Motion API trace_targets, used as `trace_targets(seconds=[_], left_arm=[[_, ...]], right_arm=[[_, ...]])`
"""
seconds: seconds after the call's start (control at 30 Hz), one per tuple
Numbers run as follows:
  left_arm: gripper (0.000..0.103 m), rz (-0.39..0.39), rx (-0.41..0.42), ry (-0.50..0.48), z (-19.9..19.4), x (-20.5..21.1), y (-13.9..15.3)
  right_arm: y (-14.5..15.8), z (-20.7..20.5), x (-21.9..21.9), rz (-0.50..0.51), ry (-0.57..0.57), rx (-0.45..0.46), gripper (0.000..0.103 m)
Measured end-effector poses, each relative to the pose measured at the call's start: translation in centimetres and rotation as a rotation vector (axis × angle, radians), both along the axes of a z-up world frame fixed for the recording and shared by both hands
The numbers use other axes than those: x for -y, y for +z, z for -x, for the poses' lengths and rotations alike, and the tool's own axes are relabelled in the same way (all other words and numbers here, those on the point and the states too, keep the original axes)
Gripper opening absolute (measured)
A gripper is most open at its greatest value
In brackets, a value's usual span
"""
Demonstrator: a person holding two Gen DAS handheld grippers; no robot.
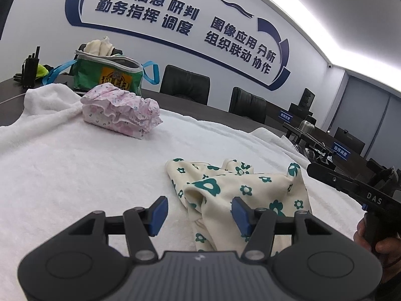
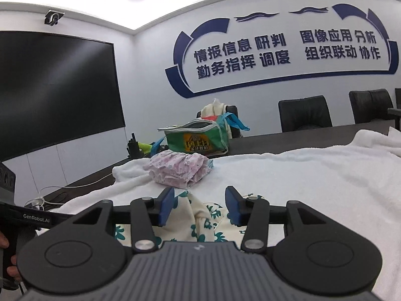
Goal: Fold clothes
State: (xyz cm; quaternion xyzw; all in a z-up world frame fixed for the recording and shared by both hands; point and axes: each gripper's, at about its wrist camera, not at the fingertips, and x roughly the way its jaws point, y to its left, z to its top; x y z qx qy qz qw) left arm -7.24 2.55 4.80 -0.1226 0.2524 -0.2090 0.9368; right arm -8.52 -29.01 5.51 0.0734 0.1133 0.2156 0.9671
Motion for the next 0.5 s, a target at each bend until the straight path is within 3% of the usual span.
trace_targets(seconds=[0.1, 0.33, 0.5], left_arm=[[0.055, 0.004, -0.001, 0.002, 0.0, 0.0, 0.0], [0.055, -0.002, 0.004, 0.01, -0.1, -0.1, -0.1], [0.055, -0.008, 0.001, 0.011, -0.2, 0.0, -0.2]], right_arm=[[-0.1, 0.1, -0.3, 0.019, 0.014, 0.003, 0.06], [0.2, 0.0, -1.8, 0.15, -0.028, -0.009, 0.059], [0.1, -0.2, -2.0, 0.147, -0.013, -0.032, 0.059]])
